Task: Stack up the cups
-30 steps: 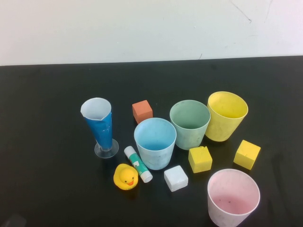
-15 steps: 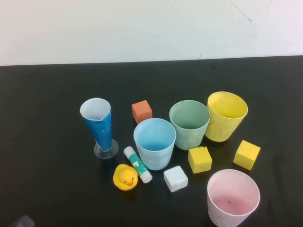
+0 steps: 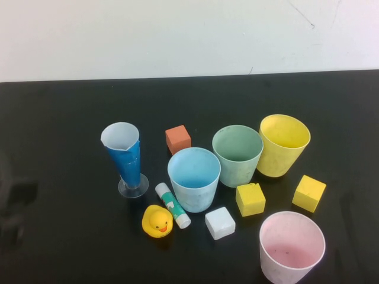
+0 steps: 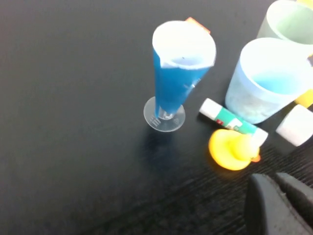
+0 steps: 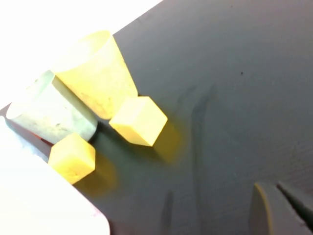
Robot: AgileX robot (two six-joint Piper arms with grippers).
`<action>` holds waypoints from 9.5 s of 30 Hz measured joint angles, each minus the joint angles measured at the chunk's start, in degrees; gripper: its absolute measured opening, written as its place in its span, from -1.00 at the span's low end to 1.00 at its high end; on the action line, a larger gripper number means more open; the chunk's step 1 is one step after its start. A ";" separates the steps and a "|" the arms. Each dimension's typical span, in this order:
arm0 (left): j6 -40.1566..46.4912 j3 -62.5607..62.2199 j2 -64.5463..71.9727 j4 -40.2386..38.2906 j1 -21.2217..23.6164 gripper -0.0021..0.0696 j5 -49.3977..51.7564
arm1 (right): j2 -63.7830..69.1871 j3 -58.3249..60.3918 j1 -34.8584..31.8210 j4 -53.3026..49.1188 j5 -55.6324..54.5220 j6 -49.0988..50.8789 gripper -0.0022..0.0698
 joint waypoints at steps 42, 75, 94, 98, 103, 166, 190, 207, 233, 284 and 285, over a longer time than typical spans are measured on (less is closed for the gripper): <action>-15.76 -53.78 70.75 24.13 -28.56 -0.22 17.28 | 0.00 0.00 0.00 4.33 0.79 -10.25 -0.95; -18.02 -53.98 60.93 26.58 -35.20 -0.92 4.21 | 0.00 0.00 0.00 4.89 1.23 -10.69 -0.95; -21.64 -53.98 66.81 29.98 -35.20 -0.13 2.16 | 0.00 0.00 0.00 10.92 1.84 -15.30 -0.94; -21.73 -53.98 65.48 31.29 -35.20 -0.09 2.16 | 0.00 -0.51 0.00 12.32 3.22 -18.30 -0.93; -21.00 -53.98 59.64 32.08 -35.20 -0.66 2.27 | 1.02 -8.94 0.00 10.71 4.37 -23.88 -0.93; -20.75 -0.15 19.48 24.78 -35.20 -0.94 -7.66 | 106.05 -82.12 -2.29 17.41 37.53 -55.40 -0.87; -21.97 2.83 19.48 24.92 -35.20 -0.94 -6.31 | 80.52 -89.24 32.55 -21.22 49.32 -38.09 -0.89; -21.97 5.00 19.48 25.01 -35.20 -0.94 -5.61 | 80.40 -77.92 38.94 -19.03 49.32 -31.60 -0.89; -22.24 5.00 19.48 23.82 -35.20 -0.94 -5.99 | 80.06 -73.66 40.04 -27.39 48.86 -28.81 0.06; -22.36 5.53 19.48 23.53 -35.20 -0.94 -8.04 | 101.47 -113.20 34.17 -38.83 44.12 -27.66 -0.84; -22.14 5.53 19.48 23.53 -35.20 -0.94 -8.04 | 103.28 -115.26 33.45 -37.89 44.97 -27.66 -0.84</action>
